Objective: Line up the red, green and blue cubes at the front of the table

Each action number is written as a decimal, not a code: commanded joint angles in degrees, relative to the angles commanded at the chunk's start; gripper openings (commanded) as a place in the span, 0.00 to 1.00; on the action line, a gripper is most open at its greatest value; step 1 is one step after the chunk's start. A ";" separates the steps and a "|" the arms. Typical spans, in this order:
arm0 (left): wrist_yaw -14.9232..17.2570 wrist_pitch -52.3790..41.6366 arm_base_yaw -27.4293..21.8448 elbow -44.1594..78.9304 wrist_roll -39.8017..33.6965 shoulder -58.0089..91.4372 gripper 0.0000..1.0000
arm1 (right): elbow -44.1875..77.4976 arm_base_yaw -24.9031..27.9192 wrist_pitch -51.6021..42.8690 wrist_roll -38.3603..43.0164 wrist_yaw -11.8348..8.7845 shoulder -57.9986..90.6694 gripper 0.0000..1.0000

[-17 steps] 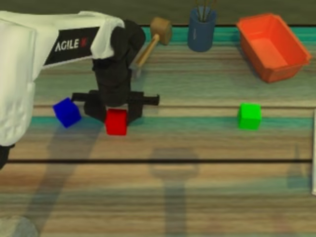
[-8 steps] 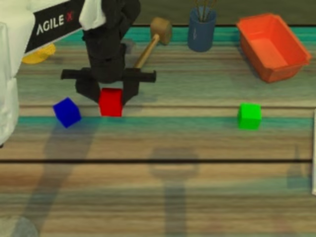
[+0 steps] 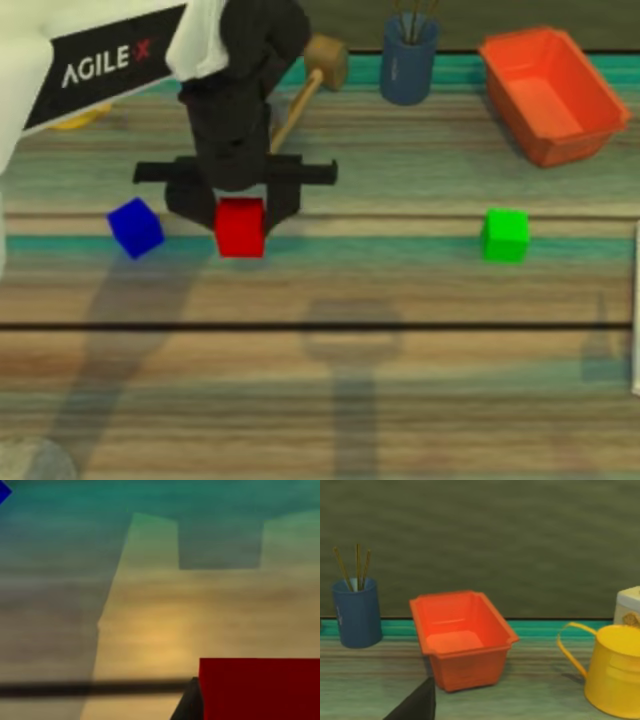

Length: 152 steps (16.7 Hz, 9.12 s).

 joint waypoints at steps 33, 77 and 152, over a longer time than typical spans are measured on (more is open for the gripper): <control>-0.49 22.42 -14.31 -39.83 -17.39 -16.24 0.38 | 0.00 0.00 0.00 0.00 0.00 0.00 1.00; -1.59 29.28 6.84 -62.93 -9.25 -65.36 1.00 | 44.15 7.07 -28.40 9.93 0.21 50.61 1.00; 0.55 64.43 30.19 -100.52 25.66 -123.62 1.00 | 107.90 21.76 -67.66 27.60 0.52 129.82 0.00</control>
